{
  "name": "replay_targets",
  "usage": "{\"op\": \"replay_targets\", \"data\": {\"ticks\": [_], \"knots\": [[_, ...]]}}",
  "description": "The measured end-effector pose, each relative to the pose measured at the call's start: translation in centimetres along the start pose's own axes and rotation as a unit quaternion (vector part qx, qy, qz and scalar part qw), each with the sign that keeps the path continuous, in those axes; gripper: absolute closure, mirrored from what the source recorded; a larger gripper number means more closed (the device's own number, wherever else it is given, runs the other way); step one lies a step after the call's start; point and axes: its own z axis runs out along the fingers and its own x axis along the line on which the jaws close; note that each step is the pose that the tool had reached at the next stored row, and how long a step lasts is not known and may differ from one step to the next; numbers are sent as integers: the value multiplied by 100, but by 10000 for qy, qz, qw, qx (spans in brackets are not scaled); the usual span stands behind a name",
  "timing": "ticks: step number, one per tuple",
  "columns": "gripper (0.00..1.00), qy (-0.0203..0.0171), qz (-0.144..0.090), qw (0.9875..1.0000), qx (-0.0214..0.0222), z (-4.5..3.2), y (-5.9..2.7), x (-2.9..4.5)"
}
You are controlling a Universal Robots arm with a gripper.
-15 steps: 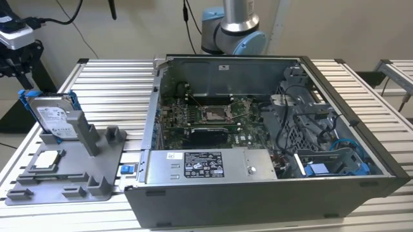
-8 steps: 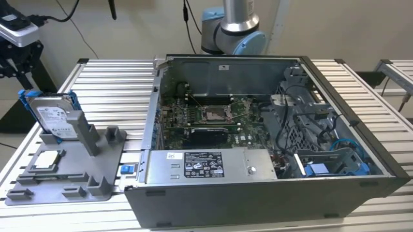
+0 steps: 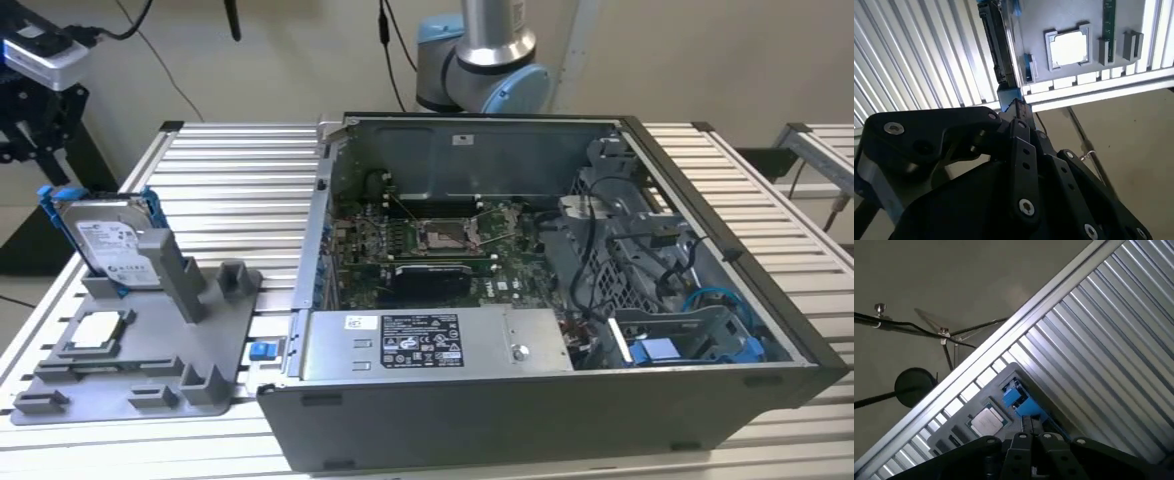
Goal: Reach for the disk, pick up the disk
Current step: 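Pick up the disk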
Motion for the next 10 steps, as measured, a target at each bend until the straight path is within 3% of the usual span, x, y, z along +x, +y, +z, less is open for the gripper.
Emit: {"op": "replay_targets", "data": {"ticks": [5,10], "knots": [[100,-2,-453,9990,15,4,0,1],[100,5,-909,9959,18,8,0,1]]}}
